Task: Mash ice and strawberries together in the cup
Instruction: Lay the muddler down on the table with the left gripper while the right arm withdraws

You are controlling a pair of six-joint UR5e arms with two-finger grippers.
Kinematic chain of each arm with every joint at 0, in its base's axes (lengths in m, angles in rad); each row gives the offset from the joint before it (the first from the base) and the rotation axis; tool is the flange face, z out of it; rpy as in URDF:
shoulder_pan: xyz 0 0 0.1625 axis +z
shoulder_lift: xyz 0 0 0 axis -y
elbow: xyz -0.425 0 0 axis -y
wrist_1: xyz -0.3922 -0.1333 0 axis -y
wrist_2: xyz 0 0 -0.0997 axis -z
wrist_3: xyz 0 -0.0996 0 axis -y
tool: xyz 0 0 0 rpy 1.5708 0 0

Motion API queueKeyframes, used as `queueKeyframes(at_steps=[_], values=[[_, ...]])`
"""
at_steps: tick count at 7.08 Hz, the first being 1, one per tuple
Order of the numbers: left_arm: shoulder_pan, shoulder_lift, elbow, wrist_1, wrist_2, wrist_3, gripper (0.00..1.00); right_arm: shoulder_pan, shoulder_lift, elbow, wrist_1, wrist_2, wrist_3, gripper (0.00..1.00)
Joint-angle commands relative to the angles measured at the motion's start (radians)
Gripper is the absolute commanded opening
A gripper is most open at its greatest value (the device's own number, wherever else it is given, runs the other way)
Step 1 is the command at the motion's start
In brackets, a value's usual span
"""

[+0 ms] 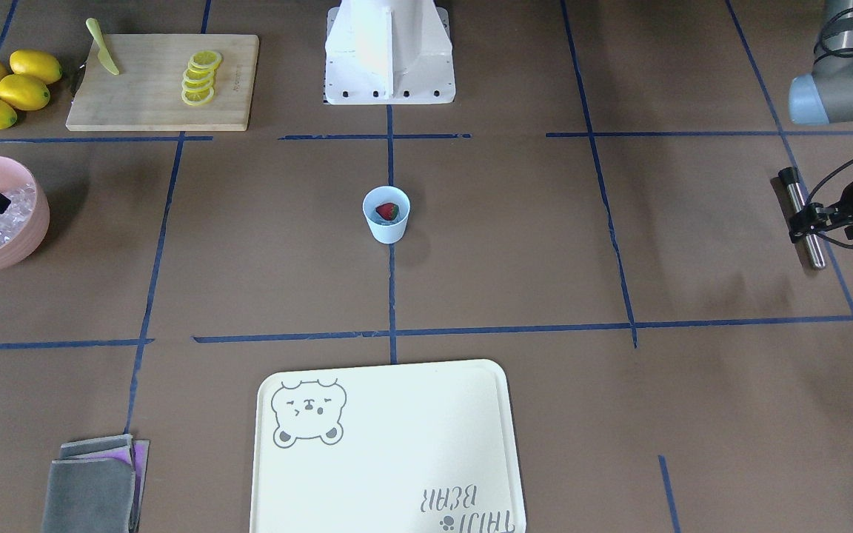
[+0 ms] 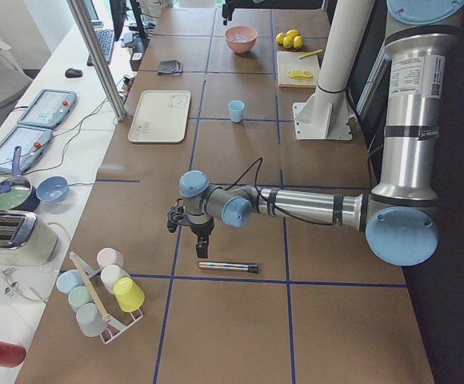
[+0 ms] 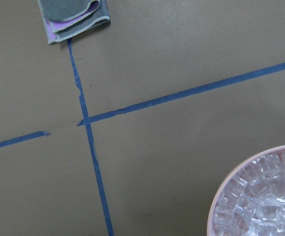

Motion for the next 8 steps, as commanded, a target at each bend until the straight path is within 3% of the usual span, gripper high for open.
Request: queueKeyframes(at_steps=[1, 2, 3, 4, 5, 6, 8], values=[[-0.100, 0.054, -0.095, 0.012, -0.098, 0.084, 1.00, 0.098, -0.024, -0.010, -0.028, 0.032, -0.149, 1.00], [-0.228, 0.062, -0.083, 0.099, -0.181, 0.304, 1.00, 0.170, -0.048, -0.015, -0.111, 0.031, -0.349, 1.00], [-0.328, 0.056, -0.089, 0.265, -0.204, 0.478, 1.00, 0.268, -0.058, -0.033, -0.261, 0.026, -0.608, 1.00], [-0.396, 0.052, -0.086, 0.364, -0.202, 0.587, 1.00, 0.351, -0.059, -0.093, -0.355, 0.008, -0.847, 1.00], [-0.418, 0.053, -0.080, 0.376, -0.201, 0.598, 1.00, 0.403, -0.058, -0.200, -0.355, -0.015, -0.992, 1.00], [-0.419, 0.070, -0.086, 0.397, -0.202, 0.598, 1.00, 0.413, -0.049, -0.295, -0.349, -0.017, -1.080, 1.00], [-0.416, 0.058, -0.091, 0.419, -0.211, 0.509, 1.00, 0.413, -0.042, -0.297, -0.348, -0.017, -1.066, 1.00]])
